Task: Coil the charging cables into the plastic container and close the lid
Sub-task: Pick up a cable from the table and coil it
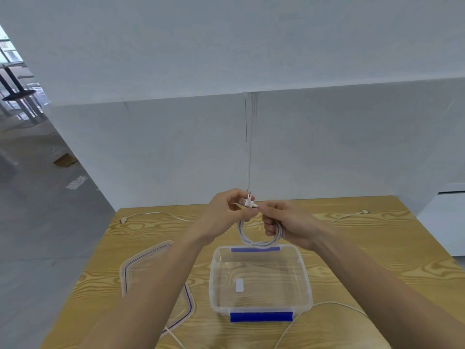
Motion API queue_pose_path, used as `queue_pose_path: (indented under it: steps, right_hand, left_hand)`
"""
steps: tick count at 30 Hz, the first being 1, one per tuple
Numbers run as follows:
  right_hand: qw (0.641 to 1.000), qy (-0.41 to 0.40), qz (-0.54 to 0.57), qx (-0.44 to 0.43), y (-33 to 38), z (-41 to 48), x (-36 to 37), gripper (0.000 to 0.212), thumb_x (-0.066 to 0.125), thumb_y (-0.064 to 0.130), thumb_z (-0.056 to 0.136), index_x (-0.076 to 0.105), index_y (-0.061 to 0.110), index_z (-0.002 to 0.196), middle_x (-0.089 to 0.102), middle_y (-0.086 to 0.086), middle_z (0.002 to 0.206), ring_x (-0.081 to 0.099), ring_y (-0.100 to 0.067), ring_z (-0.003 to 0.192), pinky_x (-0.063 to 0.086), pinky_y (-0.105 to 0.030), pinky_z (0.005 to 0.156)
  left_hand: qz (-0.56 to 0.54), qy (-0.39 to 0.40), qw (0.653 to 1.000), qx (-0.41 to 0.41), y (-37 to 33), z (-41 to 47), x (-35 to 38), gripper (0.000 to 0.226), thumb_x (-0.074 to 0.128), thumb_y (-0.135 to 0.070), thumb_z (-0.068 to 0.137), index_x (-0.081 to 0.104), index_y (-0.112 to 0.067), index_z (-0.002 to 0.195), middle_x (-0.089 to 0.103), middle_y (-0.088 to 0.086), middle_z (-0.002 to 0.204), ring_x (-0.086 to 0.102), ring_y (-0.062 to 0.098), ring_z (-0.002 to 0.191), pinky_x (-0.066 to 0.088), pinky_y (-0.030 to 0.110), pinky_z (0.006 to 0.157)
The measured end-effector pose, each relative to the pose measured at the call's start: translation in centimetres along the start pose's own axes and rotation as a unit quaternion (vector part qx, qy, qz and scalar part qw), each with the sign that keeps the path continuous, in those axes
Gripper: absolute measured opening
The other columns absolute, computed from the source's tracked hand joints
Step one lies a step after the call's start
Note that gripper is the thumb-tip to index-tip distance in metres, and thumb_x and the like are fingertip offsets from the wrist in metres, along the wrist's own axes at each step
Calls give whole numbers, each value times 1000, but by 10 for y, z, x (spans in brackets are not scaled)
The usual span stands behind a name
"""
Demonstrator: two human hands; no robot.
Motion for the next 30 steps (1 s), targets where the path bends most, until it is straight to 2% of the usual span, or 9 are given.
queue_pose_path:
  steps: [4,8,10,13,17,21,24,27,30]
  right_hand:
    - [1000,14,21,15,-20,4,1,12,54,9,93,65,3,96,46,-2,62,44,-13,53,41,-24,51]
    - [999,17,40,33,-36,7,0,17,51,3,94,61,0,107,59,-9,69,58,-17,59,48,-24,54]
    - [998,19,46,44,-44,8,-1,20,49,0,94,61,0,109,64,-11,75,61,-19,65,50,-25,59]
    - [998,-9,6,69,-63,11,-7,20,51,-1,93,61,0,111,67,-14,86,63,-20,70,52,-29,68]
    - [988,-61,-113,87,-91,13,-12,17,56,1,91,66,-3,103,66,-16,85,64,-21,71,56,-32,73]
    - [968,-140,-179,110,-124,20,-11,9,62,2,85,70,2,89,66,-13,75,62,-22,68,57,-41,77]
    - [956,-176,-187,144,-153,28,-12,11,62,-1,84,69,-2,91,63,-14,75,59,-21,67,57,-34,69]
    - [946,-195,-204,160,-180,35,-15,12,61,-2,83,67,-10,90,59,-13,71,56,-22,65,54,-37,68]
    - [936,-207,-232,164,-199,41,-17,11,63,1,82,69,-8,82,59,-12,67,57,-24,68,53,-42,74]
  left_hand:
    - [-29,-3,999,-26,20,-7,-1,35,75,-6,77,64,-21,107,67,5,97,63,15,76,52,26,76]
    - [-78,5,994,-81,46,-11,1,47,72,0,78,60,-15,121,67,2,85,65,11,74,50,24,73]
    - [-107,4,987,-118,61,-12,3,41,72,0,78,63,-12,116,68,5,84,65,13,73,50,24,70]
    - [-128,-18,978,-165,82,-14,6,19,74,0,76,70,-11,92,68,7,80,65,15,72,51,21,64]
    - [6,-43,985,-166,105,-14,15,11,72,-9,80,71,-9,91,70,6,81,63,11,71,49,12,59]
    - [164,-6,973,-160,133,-5,25,19,68,-16,85,72,-11,102,71,3,98,64,15,90,46,20,71]
    - [257,31,955,-146,147,1,36,19,64,-12,87,72,-5,102,71,6,104,62,19,93,42,25,75]
    - [356,87,919,-144,164,7,46,13,59,-8,87,71,-3,88,70,12,93,62,25,90,42,31,72]
    - [446,125,876,-131,184,12,54,24,53,-2,84,54,-12,62,53,11,68,59,31,73,39,36,61]
Point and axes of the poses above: each hand's wrist, its own z-axis towards the middle knuckle, its own x-axis out of the palm, y = z × x, the point moved 3 cm from there along z, towards the middle knuckle
